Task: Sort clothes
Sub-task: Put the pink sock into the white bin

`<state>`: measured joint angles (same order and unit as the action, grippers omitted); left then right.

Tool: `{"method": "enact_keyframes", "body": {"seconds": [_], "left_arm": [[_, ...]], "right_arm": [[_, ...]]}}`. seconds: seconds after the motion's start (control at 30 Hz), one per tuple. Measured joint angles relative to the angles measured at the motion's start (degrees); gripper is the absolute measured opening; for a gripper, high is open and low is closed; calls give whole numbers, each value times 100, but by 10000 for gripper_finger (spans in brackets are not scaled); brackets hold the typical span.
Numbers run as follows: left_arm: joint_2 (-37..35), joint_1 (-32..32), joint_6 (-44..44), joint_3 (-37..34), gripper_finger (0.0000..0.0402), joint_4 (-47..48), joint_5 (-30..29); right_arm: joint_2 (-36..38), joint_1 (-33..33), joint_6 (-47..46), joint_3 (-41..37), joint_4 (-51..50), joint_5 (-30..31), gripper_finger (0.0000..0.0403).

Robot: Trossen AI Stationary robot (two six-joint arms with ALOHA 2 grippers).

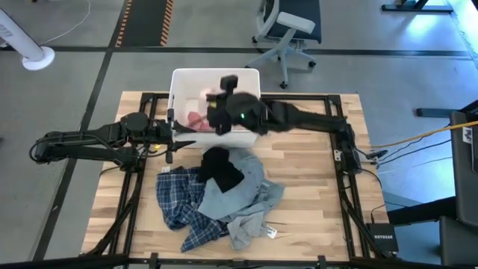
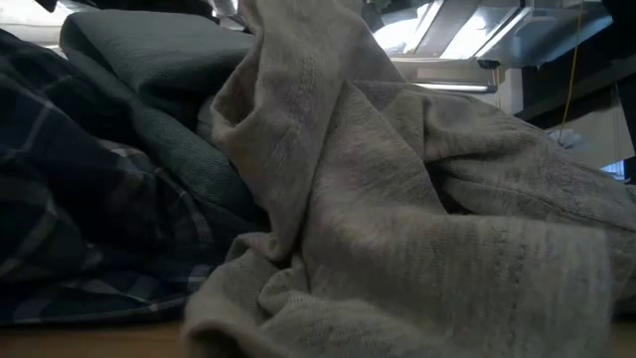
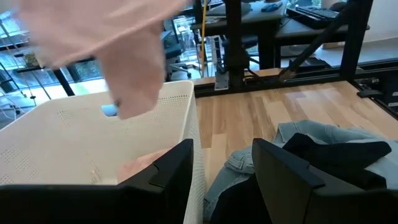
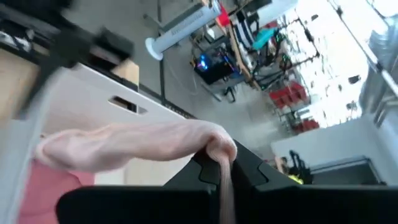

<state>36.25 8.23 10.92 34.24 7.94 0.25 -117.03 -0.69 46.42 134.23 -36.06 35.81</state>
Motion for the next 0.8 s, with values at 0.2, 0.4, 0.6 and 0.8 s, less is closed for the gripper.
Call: {"method": "enact_keyframes", "body": {"seconds": [0.2,0.4,0.6,0.8], "left_arm": [[0,0,28,0,159,0,0],[0,-2,46,0,159,3,1],[0,-1,43,0,159,3,0],[0,-2,15,0,159,5,2]], "right_arm": [[-13,544,-428,-2,-257,-918,16],[-22,764,-1537,-4,-569,-1105,35],[-22,785,-1797,-4,-942,-812,119],[-24,779,-1815,-4,-1698,-841,195]]}}
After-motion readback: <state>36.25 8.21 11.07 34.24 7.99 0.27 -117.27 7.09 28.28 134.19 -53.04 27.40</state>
